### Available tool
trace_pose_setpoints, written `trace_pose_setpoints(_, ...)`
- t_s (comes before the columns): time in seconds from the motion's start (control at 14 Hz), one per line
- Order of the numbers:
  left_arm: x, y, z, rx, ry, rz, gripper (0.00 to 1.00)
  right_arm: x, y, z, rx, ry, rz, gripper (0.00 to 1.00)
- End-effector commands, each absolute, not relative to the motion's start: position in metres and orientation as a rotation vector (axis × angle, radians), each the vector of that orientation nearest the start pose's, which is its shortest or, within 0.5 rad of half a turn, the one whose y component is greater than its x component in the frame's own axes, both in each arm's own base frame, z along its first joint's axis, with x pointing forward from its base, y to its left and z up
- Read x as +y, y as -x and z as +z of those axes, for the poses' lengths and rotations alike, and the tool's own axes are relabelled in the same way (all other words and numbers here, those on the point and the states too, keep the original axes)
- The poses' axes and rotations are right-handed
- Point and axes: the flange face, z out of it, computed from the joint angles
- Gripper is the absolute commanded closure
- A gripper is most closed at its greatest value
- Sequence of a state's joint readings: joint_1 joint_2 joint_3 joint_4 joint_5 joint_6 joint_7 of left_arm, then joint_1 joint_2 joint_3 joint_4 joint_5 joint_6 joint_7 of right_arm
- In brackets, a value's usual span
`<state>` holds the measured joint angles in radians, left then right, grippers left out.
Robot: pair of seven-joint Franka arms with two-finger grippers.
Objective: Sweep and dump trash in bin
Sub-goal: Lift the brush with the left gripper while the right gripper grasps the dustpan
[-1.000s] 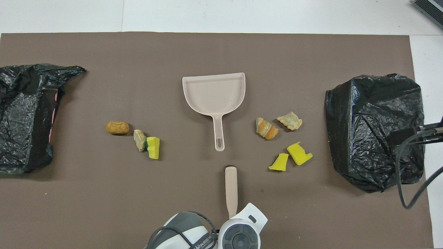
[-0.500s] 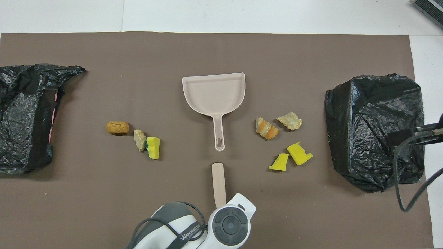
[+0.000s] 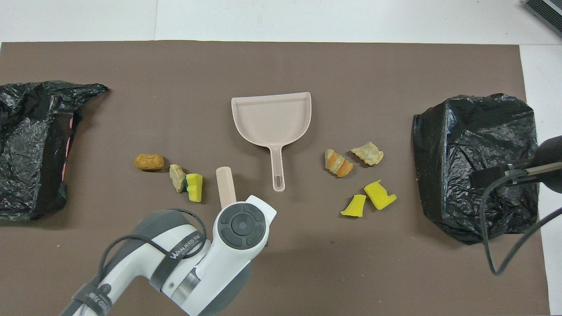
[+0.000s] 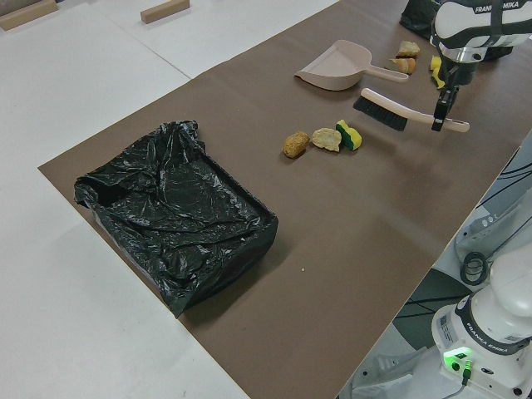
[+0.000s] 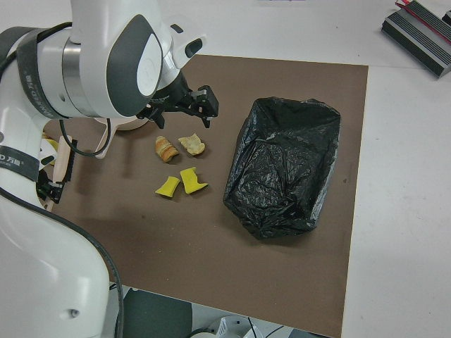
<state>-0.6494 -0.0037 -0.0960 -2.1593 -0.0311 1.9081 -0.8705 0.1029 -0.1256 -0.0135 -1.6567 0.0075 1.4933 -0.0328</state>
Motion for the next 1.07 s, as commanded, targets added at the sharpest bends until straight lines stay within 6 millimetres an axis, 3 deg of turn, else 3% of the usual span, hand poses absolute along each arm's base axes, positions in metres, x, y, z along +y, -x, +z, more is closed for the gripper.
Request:
trace_pose_setpoints(0.0, -0.311, -0.414, 0.406, -0.248, 2.972, 0.253, 1.00, 0.092, -0.521, 0.619, -0.182, 3.118, 0.068, 0.00)
trace_pose_setpoints(0.14, -0.281, -0.443, 0.415, -0.256, 2.968, 0.235, 1.00, 0.125, -0.548, 0.575, -0.193, 3.118, 0.086, 0.00)
trace_pose_setpoints(0.57, -0.165, -0.503, 0.402, -0.210, 2.947, 0.253, 1.00, 0.243, -0.583, 0.469, -0.150, 3.086, 0.043, 0.00)
trace_pose_setpoints(0.79, -0.101, -0.517, 0.395, -0.137, 2.965, 0.301, 1.00, 0.291, -0.576, 0.433, -0.124, 3.086, 0.051, 0.00)
trace_pose_setpoints(1.0, -0.050, -0.519, 0.385, -0.067, 2.991, 0.313, 1.00, 0.354, -0.557, 0.392, -0.140, 3.091, 0.048, 0.00)
